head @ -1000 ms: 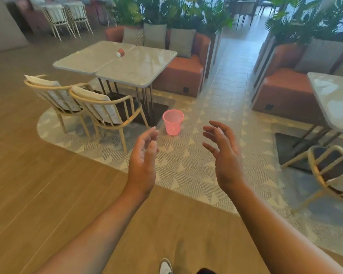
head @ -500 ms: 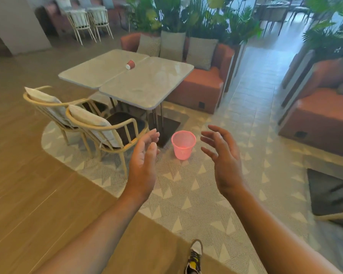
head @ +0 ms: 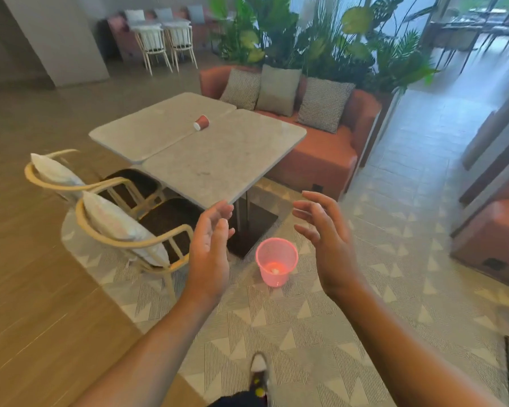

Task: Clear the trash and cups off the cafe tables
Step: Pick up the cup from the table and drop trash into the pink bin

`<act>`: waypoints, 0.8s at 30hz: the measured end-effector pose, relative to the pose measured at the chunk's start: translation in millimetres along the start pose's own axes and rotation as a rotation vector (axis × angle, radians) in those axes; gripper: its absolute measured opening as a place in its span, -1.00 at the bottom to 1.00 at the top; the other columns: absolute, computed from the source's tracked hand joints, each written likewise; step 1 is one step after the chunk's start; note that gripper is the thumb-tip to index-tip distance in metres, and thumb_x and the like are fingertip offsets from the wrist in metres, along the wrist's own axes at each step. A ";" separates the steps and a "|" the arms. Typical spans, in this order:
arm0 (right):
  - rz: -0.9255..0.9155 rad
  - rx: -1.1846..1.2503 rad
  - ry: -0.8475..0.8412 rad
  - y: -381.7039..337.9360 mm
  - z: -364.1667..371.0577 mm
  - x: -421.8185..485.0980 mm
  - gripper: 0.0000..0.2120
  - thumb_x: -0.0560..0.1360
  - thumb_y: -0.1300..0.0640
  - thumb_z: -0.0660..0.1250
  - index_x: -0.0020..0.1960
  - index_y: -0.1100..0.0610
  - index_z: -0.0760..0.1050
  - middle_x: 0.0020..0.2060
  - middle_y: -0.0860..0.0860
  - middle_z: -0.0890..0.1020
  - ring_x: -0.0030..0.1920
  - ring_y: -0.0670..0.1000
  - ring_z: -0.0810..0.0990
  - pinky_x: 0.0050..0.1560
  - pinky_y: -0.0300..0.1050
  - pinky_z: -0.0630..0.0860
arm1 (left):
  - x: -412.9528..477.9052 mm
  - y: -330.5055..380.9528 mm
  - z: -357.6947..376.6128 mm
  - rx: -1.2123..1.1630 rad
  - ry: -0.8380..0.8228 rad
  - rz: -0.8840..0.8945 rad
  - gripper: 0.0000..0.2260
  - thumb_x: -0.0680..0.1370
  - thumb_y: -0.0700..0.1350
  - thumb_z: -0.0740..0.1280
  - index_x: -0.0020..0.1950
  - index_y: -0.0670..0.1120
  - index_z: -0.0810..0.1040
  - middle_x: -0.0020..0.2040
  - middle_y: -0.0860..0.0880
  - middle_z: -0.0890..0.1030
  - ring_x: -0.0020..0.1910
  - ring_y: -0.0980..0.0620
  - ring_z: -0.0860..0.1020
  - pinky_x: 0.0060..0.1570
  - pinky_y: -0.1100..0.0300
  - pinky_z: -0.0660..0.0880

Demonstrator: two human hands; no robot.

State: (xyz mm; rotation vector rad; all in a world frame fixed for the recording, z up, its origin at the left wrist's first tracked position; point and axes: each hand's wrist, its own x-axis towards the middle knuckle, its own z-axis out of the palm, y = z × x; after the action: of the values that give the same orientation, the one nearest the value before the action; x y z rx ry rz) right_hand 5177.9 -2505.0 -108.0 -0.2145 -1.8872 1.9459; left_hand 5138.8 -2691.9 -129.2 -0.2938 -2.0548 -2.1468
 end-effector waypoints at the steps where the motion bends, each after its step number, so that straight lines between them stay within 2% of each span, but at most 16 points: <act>1: -0.002 -0.004 0.000 4.9 -2.5 21.2 -0.71 0.64 -0.14 0.19 0.27 -0.14 0.58 0.15 -0.14 0.69 0.24 -0.10 0.66 0.19 -0.12 0.65 | 19.3 -8.0 11.9 -0.002 0.001 0.003 -0.74 0.68 0.07 0.16 0.32 0.20 0.51 0.29 0.19 0.62 0.36 0.19 0.55 0.27 0.22 0.55; 9: 0.009 -0.040 0.025 39.6 -17.0 202.8 -0.63 0.61 -0.19 0.18 0.32 -0.08 0.55 0.19 -0.12 0.67 0.23 -0.15 0.65 0.22 -0.13 0.64 | 190.3 -64.0 105.8 0.003 -0.022 -0.023 -0.66 0.57 0.31 0.17 0.31 0.32 0.48 0.30 0.30 0.59 0.33 0.28 0.55 0.22 0.38 0.54; 11: -0.010 -0.026 0.045 43.0 -22.9 250.2 -0.60 0.59 -0.21 0.22 0.31 -0.06 0.57 0.18 -0.10 0.68 0.22 -0.13 0.66 0.21 -0.12 0.65 | 234.6 -71.3 131.6 0.020 -0.050 -0.007 -0.73 0.62 0.26 0.18 0.31 0.34 0.47 0.28 0.36 0.57 0.32 0.31 0.54 0.22 0.43 0.51; 13: -0.016 -0.011 0.061 45.8 -27.7 294.9 -0.57 0.56 -0.24 0.24 0.30 -0.05 0.58 0.17 -0.09 0.70 0.22 -0.09 0.67 0.18 -0.12 0.65 | 275.0 -76.9 154.6 0.029 -0.079 0.004 -0.77 0.69 0.13 0.17 0.32 0.31 0.47 0.26 0.38 0.57 0.33 0.31 0.53 0.24 0.44 0.49; 16: -0.011 -0.010 0.060 54.5 -32.6 352.7 -0.65 0.60 -0.18 0.22 0.28 -0.08 0.58 0.13 -0.14 0.70 0.21 -0.09 0.67 0.14 -0.15 0.63 | 326.4 -85.7 181.6 0.026 -0.097 -0.005 -0.76 0.70 0.03 0.17 0.32 0.27 0.48 0.26 0.36 0.58 0.34 0.27 0.53 0.25 0.40 0.49; 18: -0.018 -0.011 0.057 63.3 -37.2 388.5 -0.65 0.60 -0.19 0.22 0.27 -0.09 0.58 0.13 -0.16 0.70 0.21 -0.09 0.67 0.14 -0.14 0.62 | 358.0 -95.1 197.0 0.028 -0.079 0.008 -0.76 0.69 0.03 0.17 0.32 0.25 0.48 0.26 0.31 0.59 0.34 0.23 0.55 0.28 0.35 0.51; 21: -0.020 -0.002 0.062 75.4 -47.5 441.9 -0.59 0.58 -0.21 0.23 0.30 -0.02 0.57 0.13 -0.15 0.70 0.20 -0.09 0.68 0.23 -0.01 0.62 | 401.1 -109.6 221.0 0.036 -0.037 0.011 -0.75 0.66 0.07 0.16 0.31 0.24 0.48 0.30 0.20 0.59 0.33 0.20 0.55 0.33 0.28 0.53; 24: -0.020 0.017 0.061 90.1 -62.2 498.2 -0.48 0.52 -0.27 0.25 0.32 0.02 0.58 0.14 -0.10 0.70 0.21 -0.07 0.68 0.23 0.03 0.62 | 441.9 -126.2 250.5 0.067 -0.008 0.011 -0.71 0.61 0.19 0.16 0.31 0.27 0.47 0.33 0.19 0.57 0.32 0.24 0.55 0.31 0.32 0.53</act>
State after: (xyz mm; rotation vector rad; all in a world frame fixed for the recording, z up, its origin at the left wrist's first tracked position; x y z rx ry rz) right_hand 4736.8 -2248.8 -112.7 -0.2463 -1.8272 1.9195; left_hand 4688.3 -2425.6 -132.3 -0.3046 -2.1192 -2.0690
